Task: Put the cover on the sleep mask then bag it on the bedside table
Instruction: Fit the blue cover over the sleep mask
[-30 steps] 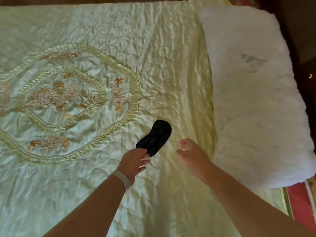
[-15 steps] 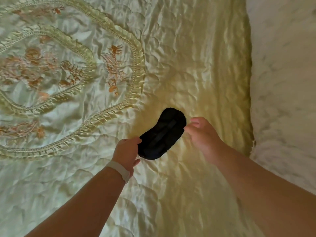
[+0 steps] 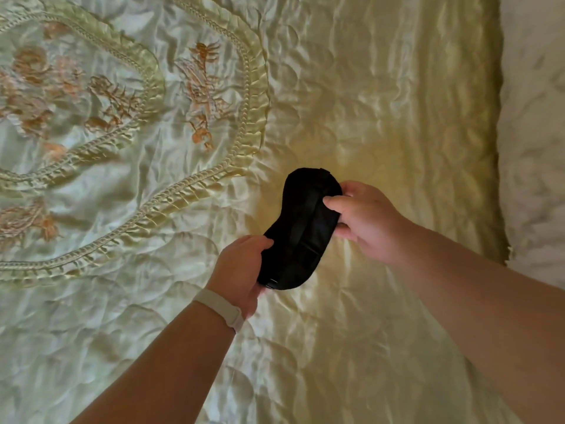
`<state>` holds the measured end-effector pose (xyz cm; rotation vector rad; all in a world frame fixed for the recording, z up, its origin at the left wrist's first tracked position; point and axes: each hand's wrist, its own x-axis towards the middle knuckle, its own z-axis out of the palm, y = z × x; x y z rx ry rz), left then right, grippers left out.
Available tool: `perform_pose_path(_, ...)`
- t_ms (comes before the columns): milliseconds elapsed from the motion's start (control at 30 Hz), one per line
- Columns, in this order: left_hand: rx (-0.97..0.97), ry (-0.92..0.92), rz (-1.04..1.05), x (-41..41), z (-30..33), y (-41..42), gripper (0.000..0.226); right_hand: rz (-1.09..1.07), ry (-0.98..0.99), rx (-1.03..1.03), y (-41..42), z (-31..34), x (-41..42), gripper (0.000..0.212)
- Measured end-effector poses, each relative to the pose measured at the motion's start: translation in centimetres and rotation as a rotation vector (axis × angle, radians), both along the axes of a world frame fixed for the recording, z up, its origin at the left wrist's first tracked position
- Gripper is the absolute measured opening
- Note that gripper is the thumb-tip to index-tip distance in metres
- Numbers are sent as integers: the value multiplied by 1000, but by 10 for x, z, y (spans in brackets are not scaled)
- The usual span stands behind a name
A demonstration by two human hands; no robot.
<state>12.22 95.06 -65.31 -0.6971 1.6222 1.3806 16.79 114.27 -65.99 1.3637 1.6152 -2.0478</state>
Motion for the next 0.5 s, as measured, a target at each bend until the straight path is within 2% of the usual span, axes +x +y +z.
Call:
perform_pose_path(267,183,-51,98,-4,21,-8,26,-81,32,56,-20,35,22,20)
perform_pose_path(500,359,-39,142,-1,106,-2,29,-140,126,108,-25,129,44,34)
